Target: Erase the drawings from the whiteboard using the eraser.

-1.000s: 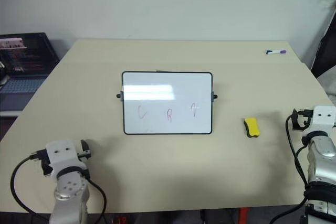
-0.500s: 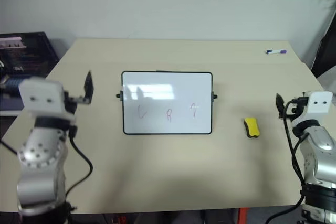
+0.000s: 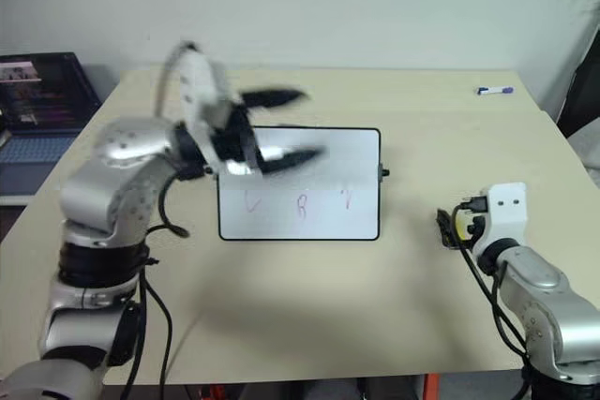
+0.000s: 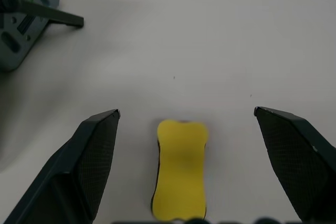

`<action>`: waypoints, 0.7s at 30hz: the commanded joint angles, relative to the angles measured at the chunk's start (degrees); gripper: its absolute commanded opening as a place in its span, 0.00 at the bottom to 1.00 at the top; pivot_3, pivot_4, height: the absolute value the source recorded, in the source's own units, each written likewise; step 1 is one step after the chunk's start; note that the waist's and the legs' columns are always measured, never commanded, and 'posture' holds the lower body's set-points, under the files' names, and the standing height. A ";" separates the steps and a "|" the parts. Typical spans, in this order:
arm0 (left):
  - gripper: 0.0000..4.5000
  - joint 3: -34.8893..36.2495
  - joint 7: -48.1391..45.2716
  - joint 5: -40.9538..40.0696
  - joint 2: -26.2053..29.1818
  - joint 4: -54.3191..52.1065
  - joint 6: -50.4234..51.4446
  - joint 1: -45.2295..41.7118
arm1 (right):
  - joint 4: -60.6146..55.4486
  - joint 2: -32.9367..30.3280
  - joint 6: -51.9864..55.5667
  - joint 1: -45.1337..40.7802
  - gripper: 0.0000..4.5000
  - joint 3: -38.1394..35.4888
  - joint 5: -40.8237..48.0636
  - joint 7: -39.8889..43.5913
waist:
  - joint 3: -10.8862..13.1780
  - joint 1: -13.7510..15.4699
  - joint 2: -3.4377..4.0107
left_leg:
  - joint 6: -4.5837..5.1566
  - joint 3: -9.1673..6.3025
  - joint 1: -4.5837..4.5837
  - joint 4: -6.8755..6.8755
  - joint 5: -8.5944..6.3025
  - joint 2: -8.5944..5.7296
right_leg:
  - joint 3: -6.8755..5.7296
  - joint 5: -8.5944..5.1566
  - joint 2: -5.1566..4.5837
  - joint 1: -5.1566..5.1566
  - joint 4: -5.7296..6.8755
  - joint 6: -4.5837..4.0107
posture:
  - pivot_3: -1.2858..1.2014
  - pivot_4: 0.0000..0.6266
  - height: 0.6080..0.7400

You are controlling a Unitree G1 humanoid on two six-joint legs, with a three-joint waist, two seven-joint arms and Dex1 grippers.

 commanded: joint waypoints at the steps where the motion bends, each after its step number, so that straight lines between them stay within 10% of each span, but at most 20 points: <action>1: 1.00 -3.98 -9.16 -0.73 0.04 1.61 -2.24 -3.46 | -1.71 0.60 0.03 -0.19 1.00 1.15 -0.86 -0.38 | 0.05 0.00 0.00 | 0.00 -0.01 0.00 0.01 0.00 0.04 | 0.02 0.00 0.15 -0.01 0.00 0.00 | 0.52 0.24 1.00; 21: 1.00 -12.42 -18.54 10.07 -3.25 9.17 -17.14 -3.12 | 11.84 3.83 -8.57 -3.16 0.96 4.28 -9.85 -0.41 | 0.06 0.14 -0.01 | 0.04 -0.05 -0.64 0.15 0.01 0.02 | 0.06 0.01 0.22 -0.60 0.20 -0.02 | 0.52 0.24 1.00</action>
